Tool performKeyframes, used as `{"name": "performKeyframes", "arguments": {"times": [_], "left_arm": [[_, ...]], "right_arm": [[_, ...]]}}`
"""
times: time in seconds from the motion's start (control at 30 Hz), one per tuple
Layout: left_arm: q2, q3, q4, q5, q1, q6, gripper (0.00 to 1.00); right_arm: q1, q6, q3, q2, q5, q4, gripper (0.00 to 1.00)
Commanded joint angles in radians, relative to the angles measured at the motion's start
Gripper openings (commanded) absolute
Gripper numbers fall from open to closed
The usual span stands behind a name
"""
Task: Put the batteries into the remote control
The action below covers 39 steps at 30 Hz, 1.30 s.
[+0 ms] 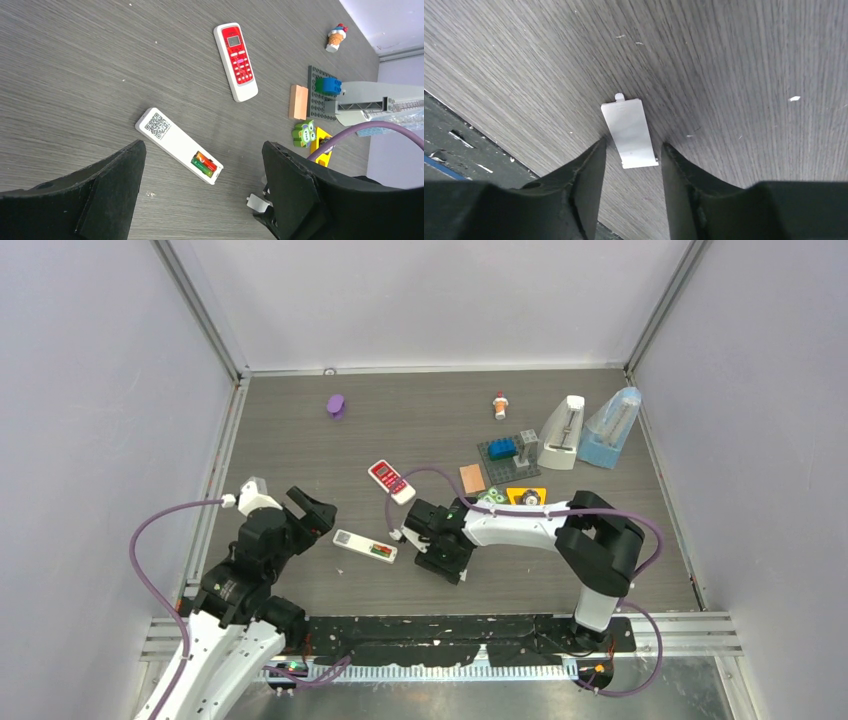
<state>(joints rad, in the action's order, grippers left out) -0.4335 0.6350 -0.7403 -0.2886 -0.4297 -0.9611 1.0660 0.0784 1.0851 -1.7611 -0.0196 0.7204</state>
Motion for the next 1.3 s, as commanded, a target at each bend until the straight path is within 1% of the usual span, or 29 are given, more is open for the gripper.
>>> {"name": "performKeyframes", "arguments": {"times": [0.0, 0.03, 0.23, 0.27, 0.37, 0.57, 0.67, 0.77, 0.87, 0.9, 0.97, 1.03, 1.17, 1.27], "left_arm": [[-0.004, 0.027, 0.001, -0.024, 0.006, 0.029, 0.88], [-0.006, 0.027, 0.002, -0.022, 0.006, 0.031, 0.88], [-0.008, 0.009, 0.03, 0.026, 0.007, 0.047, 0.88], [-0.008, 0.004, 0.035, 0.04, 0.008, 0.046, 0.88], [-0.001, -0.027, 0.062, 0.105, 0.008, 0.042, 0.88], [-0.003, -0.125, 0.164, 0.315, 0.008, 0.014, 0.82], [-0.02, -0.13, 0.122, 0.3, 0.011, -0.003, 0.81], [-0.041, -0.101, 0.055, 0.206, 0.027, -0.017, 0.81], [-0.07, -0.082, 0.054, 0.2, 0.077, -0.012, 0.81], [-0.085, -0.082, 0.068, 0.215, 0.112, -0.004, 0.81], [-0.136, -0.084, 0.096, 0.273, 0.18, 0.011, 0.81], [-0.189, -0.095, 0.13, 0.372, 0.254, 0.026, 0.8], [-0.282, -0.134, 0.214, 0.514, 0.377, 0.037, 0.78], [-0.325, -0.166, 0.279, 0.568, 0.449, 0.026, 0.77]], "right_arm": [[0.006, 0.022, 0.005, -0.038, -0.028, 0.031, 0.46], [0.006, 0.017, 0.004, -0.04, -0.029, 0.032, 0.41], [0.006, -0.036, 0.004, -0.033, 0.01, 0.006, 0.28], [0.007, -0.044, 0.001, -0.02, 0.035, -0.014, 0.26], [0.007, -0.074, -0.014, 0.03, 0.08, -0.076, 0.25], [0.011, -0.109, -0.061, 0.179, 0.069, -0.174, 0.25], [0.014, -0.111, -0.05, 0.203, 0.065, -0.181, 0.25], [0.023, -0.107, 0.005, 0.175, 0.072, -0.161, 0.26], [0.038, -0.101, 0.068, 0.13, 0.085, -0.14, 0.26], [0.047, -0.099, 0.102, 0.103, 0.088, -0.132, 0.26], [0.059, -0.103, 0.154, 0.06, 0.097, -0.12, 0.26], [0.067, -0.113, 0.21, 0.018, 0.104, -0.107, 0.26], [0.079, -0.123, 0.314, -0.066, 0.102, -0.084, 0.26], [0.092, -0.112, 0.384, -0.128, 0.103, -0.064, 0.27]]}}
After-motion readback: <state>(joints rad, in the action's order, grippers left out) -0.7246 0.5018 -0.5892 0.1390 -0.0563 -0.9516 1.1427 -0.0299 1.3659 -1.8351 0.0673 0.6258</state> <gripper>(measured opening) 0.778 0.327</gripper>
